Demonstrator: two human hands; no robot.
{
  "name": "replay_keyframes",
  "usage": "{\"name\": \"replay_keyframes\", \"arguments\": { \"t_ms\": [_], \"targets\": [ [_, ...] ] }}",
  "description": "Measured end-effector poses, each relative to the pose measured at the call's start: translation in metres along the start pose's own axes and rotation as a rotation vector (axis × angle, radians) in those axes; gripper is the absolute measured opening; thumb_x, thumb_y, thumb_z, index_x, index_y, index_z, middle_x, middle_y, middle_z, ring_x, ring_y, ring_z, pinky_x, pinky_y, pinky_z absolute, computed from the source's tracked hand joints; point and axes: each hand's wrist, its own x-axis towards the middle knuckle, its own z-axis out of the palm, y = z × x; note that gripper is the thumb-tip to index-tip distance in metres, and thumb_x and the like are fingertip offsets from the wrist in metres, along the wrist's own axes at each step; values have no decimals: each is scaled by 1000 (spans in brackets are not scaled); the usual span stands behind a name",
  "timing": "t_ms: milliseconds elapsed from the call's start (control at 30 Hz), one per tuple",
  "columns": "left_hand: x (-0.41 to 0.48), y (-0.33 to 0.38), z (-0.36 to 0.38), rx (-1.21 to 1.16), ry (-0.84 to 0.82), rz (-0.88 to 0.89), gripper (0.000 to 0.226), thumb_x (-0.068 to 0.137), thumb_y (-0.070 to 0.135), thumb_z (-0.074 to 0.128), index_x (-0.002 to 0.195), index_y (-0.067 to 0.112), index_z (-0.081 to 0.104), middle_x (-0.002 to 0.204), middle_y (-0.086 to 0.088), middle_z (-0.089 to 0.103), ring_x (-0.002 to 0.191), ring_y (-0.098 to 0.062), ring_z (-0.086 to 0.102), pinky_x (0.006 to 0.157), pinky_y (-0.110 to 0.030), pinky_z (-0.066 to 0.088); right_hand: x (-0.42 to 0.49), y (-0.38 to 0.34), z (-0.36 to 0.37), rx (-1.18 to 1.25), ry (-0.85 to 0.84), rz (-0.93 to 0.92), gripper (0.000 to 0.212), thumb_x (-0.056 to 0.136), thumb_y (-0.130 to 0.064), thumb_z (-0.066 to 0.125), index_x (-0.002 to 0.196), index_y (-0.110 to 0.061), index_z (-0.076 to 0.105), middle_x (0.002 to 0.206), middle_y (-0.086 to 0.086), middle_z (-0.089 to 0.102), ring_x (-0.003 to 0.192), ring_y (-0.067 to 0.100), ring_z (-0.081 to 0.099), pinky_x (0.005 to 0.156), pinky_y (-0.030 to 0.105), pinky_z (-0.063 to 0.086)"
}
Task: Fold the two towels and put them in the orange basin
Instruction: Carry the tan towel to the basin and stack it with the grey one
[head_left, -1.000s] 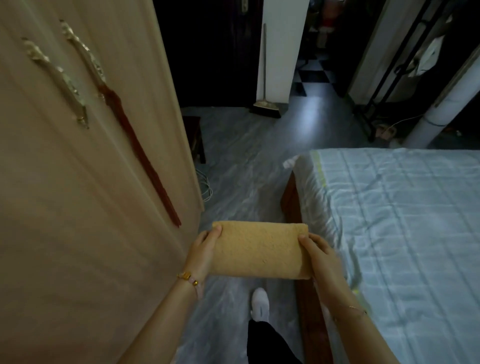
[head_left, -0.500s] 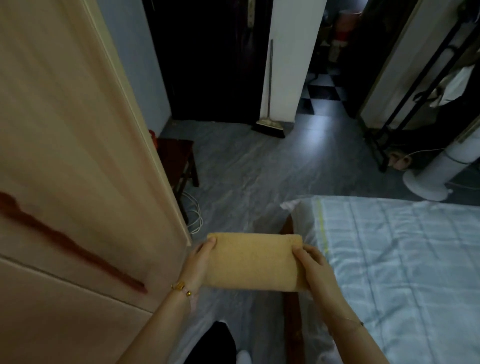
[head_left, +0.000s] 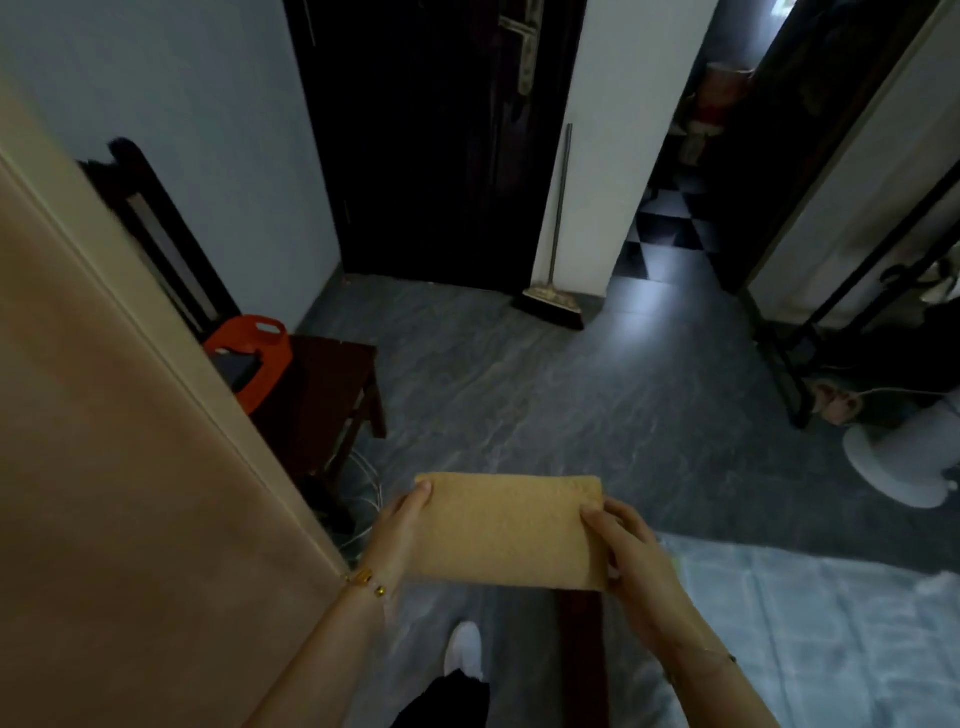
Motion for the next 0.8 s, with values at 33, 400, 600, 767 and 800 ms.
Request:
{"name": "replay_keyframes", "arguments": {
  "t_ms": [33,400,600,767,800],
  "targets": [
    [12,13,3,-15,13,11,45,95,37,45,129,8,49,119,-13,54,99,-26,50,85,-34,39,16,-12,3,-6,-17,-1,31,90,-32,57,119,-24,54,117,1,55,107,22,53,89,46,47],
    [117,111,-10,-120,171,36,19,96,31,44,94,16,55,104,-12,56,83,-22,55,73,-31,45,174,-106,79,-12,-202,13,48,89,-22,59,134,-33,44,118,-4,53,99,12,52,77,41,51],
    [166,130,-32,-218,336,-36,23,94,41,43,107,23,48,108,-5,53,94,-22,51,88,-38,42,256,-141,141,-123,-362,15,54,88,-24,62,138,-22,42,107,-4,54,91,9,54,88,41,48],
    [215,151,-35,-392,518,-67,24,94,40,46,110,23,50,110,-6,55,96,-23,53,92,-39,41,339,-172,197,-239,-520,20,49,89,-26,62,135,-27,43,112,-1,50,99,19,52,99,50,45],
    [225,157,-33,-434,557,-87,25,93,40,46,111,23,51,111,-7,56,98,-24,53,95,-41,41,356,-178,206,-264,-556,23,49,89,-28,62,134,-28,43,118,1,49,104,21,50,100,51,44]
  ]
}}
